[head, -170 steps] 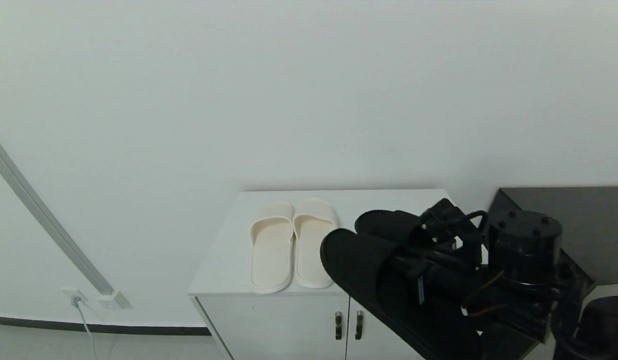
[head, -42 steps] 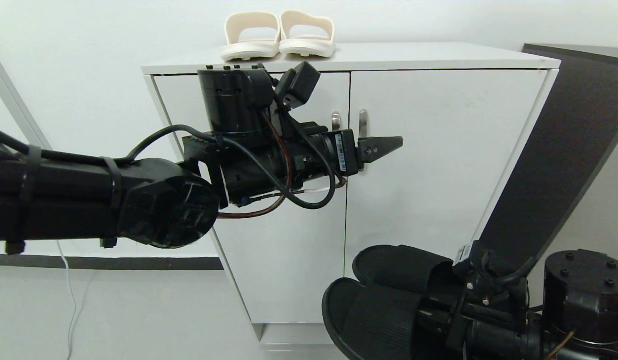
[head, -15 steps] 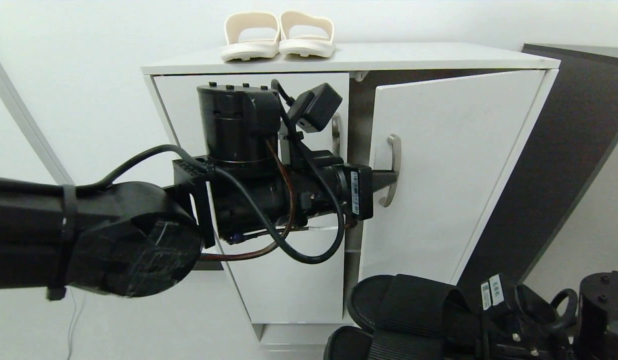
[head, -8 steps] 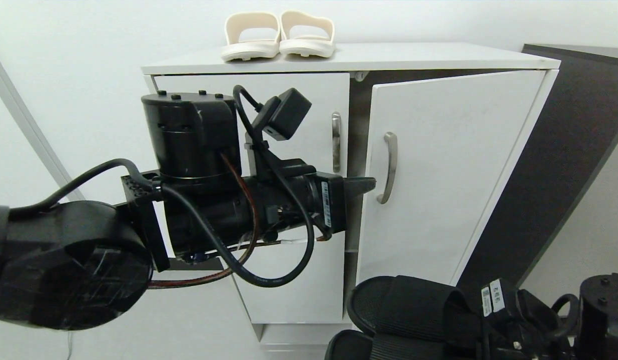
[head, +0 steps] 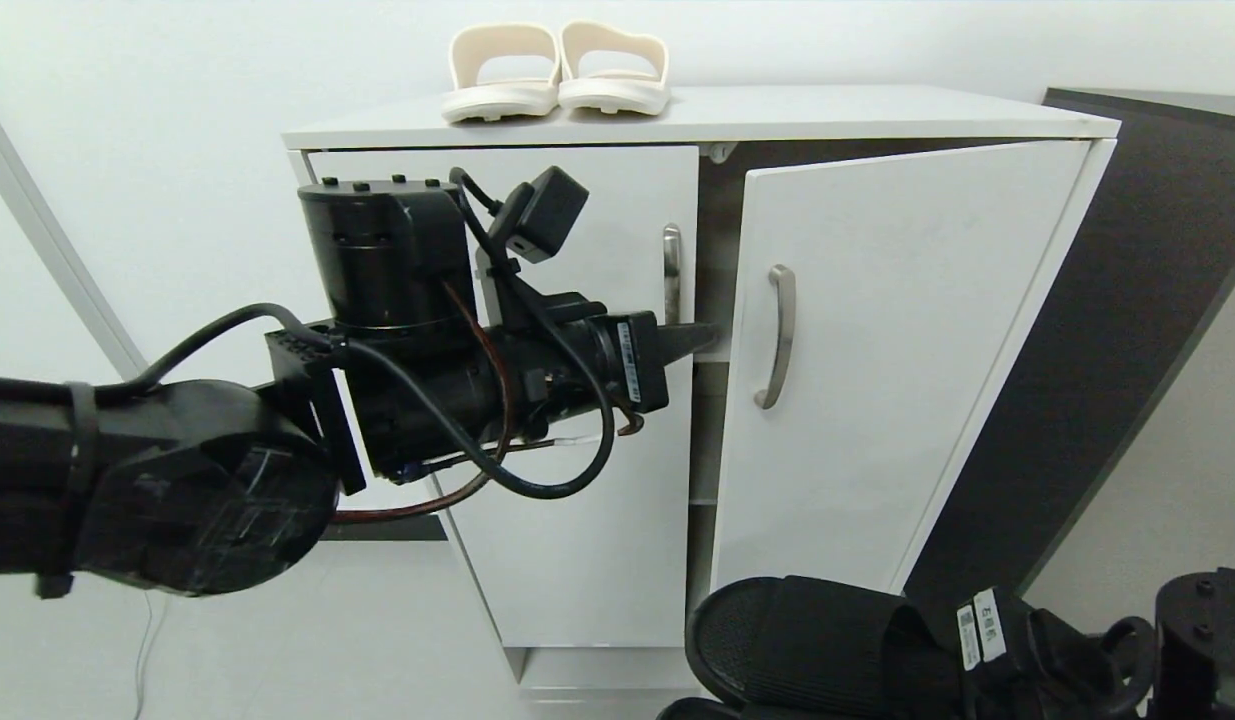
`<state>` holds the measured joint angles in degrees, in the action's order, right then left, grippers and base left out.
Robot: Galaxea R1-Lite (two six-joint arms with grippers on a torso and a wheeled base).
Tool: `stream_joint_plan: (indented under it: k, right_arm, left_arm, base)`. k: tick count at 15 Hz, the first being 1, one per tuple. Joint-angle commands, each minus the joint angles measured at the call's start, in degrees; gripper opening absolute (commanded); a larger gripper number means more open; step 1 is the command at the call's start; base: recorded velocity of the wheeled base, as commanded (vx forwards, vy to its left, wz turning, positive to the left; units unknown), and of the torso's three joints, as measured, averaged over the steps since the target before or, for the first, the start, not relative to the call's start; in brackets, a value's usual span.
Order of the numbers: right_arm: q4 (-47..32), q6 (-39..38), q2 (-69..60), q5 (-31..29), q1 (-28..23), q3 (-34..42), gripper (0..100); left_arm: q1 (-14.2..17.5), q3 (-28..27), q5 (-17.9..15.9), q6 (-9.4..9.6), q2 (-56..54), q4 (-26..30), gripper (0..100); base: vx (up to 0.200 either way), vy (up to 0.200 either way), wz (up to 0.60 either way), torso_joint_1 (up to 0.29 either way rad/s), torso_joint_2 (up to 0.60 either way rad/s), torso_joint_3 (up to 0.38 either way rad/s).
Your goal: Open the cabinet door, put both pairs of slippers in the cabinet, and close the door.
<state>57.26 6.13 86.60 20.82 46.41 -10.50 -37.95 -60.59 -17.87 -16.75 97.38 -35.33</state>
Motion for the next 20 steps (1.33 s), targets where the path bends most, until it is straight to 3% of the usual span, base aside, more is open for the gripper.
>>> stream_joint_plan:
  k: [1,5,8,10,14,15,16,20]
  right_arm:
    - [0.0,0.0,0.3,0.0,0.4,0.2,0]
    - [0.0,0.0,0.8,0.1,1.7,0.6,0]
    - [0.0,-0.1,1.6,0.1,2.6,1.2,0]
    - [0.0,-0.1,1.9,0.1,2.7,1.3,0]
    - [0.0,-0.1,3.6,0.0,2.8,1.3,0]
    - [0.0,-0.1,3.7,0.1,2.8,1.4,0]
    - [0.0,-0.1,3.7,0.0,3.8,1.7,0]
    - [0.2,0.0,3.3,0.0,7.3,3.3,0]
  left_arm:
    - [0.6,-2.7,0.0,-0.04,4.3,-0.5,0]
    - [1.7,-8.1,-0.1,-0.56,9.1,-0.7,0]
    - [1.7,-11.3,0.3,-5.57,12.2,-4.1,0]
    - [1.9,-11.7,0.3,-5.75,12.9,-4.2,0]
    - [2.5,-12.0,0.6,-5.93,13.8,-4.3,0]
    - [2.0,-11.4,1.1,-6.1,13.5,-4.2,0]
    - [-0.8,-9.3,2.2,-6.1,11.6,-4.3,0]
    - [-8.5,-4.2,1.2,-5.93,8.7,-8.4,0]
  base:
    - [0.0,0.0,0.0,0.0,0.0,0.0]
    - [0.0,0.0,0.0,0.0,0.0,0.0]
    - [0.0,0.0,0.0,0.0,0.0,0.0]
    - [0.0,0.0,0.0,0.0,0.0,0.0]
    - [-0.2,0.0,0.0,0.006,0.0,0.002]
    - [-0.2,0.0,0.0,0.002,0.01,-0.002]
    - [-0.2,0.0,0.0,-0.002,0.01,0.007]
    - [-0.2,0.0,0.0,0.002,0.0,0.001]
